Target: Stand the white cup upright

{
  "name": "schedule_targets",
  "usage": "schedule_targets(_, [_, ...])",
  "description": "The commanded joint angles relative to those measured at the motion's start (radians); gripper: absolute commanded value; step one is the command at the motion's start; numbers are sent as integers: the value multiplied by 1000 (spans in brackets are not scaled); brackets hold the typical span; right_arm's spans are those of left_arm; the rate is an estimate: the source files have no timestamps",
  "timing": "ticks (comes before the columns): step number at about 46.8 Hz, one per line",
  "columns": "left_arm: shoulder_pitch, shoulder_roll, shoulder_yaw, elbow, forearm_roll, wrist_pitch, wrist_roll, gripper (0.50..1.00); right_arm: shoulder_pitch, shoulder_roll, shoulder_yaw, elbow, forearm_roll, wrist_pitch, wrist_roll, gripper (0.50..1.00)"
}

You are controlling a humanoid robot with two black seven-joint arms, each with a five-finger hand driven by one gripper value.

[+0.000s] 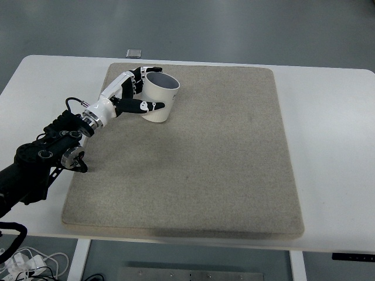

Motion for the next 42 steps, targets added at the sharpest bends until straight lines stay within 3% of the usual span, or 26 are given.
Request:
schedule_targets(1, [6, -4, -1, 0, 0, 6, 0, 500, 0, 0, 0, 0, 0, 0, 0, 952])
schedule_targets(8, [22, -7, -5, -2, -2, 15, 0, 516, 0, 0, 1, -1, 0, 0, 0, 952])
schedule_targets(10, [23, -7, -5, -2, -2, 15, 0, 595, 0, 0, 0, 0, 0, 0, 0, 952])
schedule_targets(12, [23, -7, -7, -2, -2, 15, 0, 788, 0, 0, 1, 0, 0, 0, 0, 952])
schedule_targets(13, [23, -7, -7, 0, -2, 15, 0, 848, 0, 0, 0, 0, 0, 0, 0, 952])
schedule_targets(18, [23, -7, -11, 0, -2, 15, 0, 975, 0, 0, 0, 0, 0, 0, 0, 952])
schedule_targets(42, [26, 11, -18, -35, -3, 3, 0, 994, 0, 0, 0, 0, 0, 0, 0, 952])
